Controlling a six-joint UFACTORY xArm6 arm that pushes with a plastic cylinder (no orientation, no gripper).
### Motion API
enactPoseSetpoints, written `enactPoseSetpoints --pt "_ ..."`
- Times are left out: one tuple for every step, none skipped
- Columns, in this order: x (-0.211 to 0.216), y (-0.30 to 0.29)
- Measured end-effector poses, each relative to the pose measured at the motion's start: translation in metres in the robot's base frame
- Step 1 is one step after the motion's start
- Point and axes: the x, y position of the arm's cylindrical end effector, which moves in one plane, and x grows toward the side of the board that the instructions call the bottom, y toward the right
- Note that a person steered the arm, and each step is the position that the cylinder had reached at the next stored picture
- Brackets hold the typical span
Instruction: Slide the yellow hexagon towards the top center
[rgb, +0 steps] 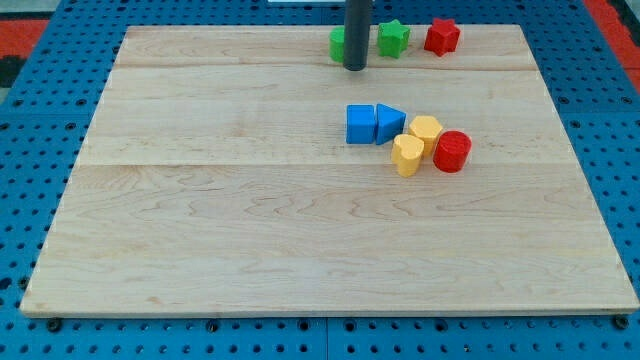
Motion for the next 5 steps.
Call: enactPoseSetpoints --pt "-0.023 0.0" --pt "-0.002 0.012" --pt "0.045 0.079" --pt "0.097 0.153" --pt "0.145 0.12"
